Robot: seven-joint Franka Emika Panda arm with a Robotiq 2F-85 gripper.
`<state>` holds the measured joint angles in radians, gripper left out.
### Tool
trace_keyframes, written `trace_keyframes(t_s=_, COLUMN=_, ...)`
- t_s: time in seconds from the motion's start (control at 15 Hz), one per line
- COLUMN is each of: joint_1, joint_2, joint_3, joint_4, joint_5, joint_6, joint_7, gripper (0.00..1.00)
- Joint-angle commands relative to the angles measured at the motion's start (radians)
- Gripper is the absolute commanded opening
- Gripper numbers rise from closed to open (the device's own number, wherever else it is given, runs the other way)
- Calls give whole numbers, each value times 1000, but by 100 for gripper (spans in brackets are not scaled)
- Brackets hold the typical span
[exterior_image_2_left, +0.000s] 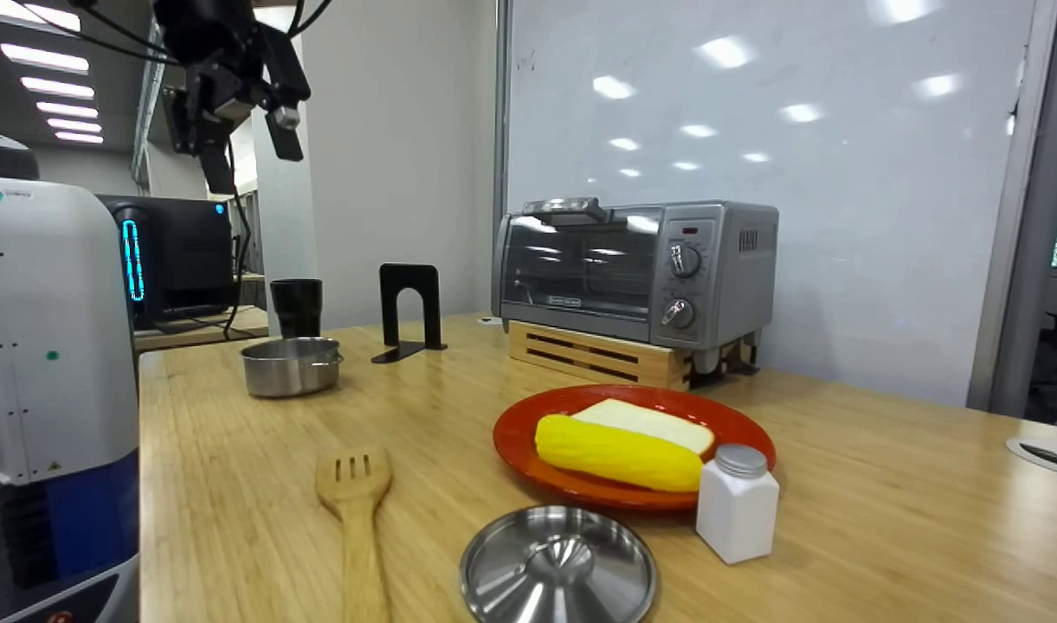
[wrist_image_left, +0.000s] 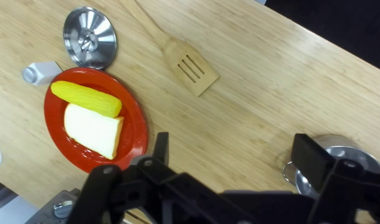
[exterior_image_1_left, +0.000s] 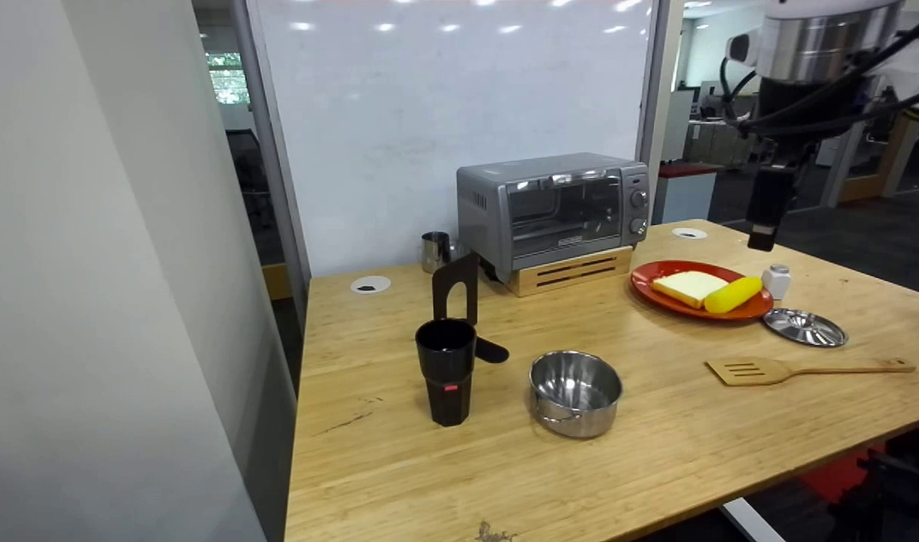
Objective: Move the silver pot and the red plate away from the microwave, and close the microwave door.
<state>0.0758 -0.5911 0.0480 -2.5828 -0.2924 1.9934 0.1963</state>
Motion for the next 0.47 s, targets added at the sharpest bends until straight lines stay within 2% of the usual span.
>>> trace_keyframes(t_s=0.0, joint_1=-80, joint_2=-156, joint_3=-17, joint_4=-77, joint_5=-71, joint_6=9, joint_7=-68, gripper=100)
trace_keyframes(t_s=0.13, joint_1=-117, joint_2=-194, joint_3=-36, joint_4=-77, joint_5=-81, joint_6=33, joint_7=-53, gripper=100)
trace_keyframes(t_s=0.2, joint_1=-99, joint_2=-150, joint_3=-8, joint_4=-47, joint_5=-50, joint_6=4, joint_7=-42, gripper=100)
trace_keyframes(t_s=0.4, joint_1=-122, joint_2=-194, joint_3=-22, joint_4=-54, joint_5=-55, joint_6=4, joint_7=-53, gripper=100)
